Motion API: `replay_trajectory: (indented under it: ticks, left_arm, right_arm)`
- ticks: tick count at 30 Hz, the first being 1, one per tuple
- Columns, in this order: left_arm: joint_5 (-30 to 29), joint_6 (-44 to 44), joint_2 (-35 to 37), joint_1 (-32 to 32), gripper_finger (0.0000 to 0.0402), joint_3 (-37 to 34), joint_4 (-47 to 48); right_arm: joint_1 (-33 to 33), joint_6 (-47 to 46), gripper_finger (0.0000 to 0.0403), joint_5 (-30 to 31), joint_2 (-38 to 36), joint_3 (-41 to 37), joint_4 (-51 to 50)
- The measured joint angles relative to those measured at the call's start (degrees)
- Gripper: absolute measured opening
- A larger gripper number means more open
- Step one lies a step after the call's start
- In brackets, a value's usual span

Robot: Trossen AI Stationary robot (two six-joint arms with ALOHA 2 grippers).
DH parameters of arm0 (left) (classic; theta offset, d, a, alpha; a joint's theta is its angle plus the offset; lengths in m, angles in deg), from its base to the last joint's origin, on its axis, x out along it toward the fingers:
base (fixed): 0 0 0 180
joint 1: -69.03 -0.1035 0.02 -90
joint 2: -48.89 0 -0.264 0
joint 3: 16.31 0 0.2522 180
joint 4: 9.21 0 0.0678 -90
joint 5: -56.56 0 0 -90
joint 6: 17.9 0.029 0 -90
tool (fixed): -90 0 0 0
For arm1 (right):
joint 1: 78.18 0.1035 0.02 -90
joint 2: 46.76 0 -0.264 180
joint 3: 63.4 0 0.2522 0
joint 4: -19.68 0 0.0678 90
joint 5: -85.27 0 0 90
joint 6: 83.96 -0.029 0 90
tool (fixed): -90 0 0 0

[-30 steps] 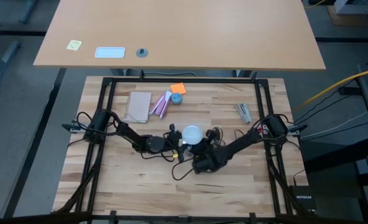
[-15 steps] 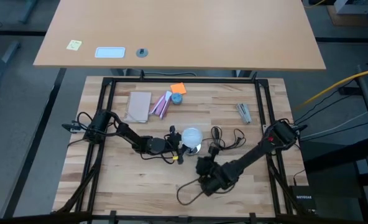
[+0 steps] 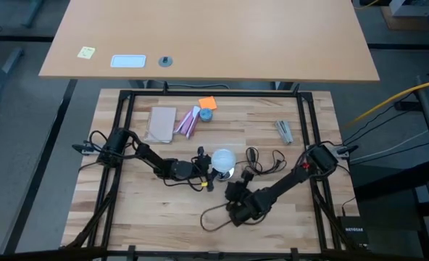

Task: Screw lightbulb
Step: Insert the lightbulb into the lamp

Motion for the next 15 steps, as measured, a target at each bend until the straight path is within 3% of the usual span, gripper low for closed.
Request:
replay_trajectory:
  ticks: [5, 15]
  left_arm:
    - [-0.17, 0.39, 0.00, 0.41, 0.0164, 0.00, 0.12]
    - [-0.92, 0.45, 0.17, 1.18, 0.0164, -0.04, -0.27]
  right_arm:
    - [-1.55, -6.18, 0.0005, 3.12, -0.02, -0.04, -7.78]
    - [-7.29, -2.11, 0.0005, 3.66, 0.04, -0.23, -10.27]
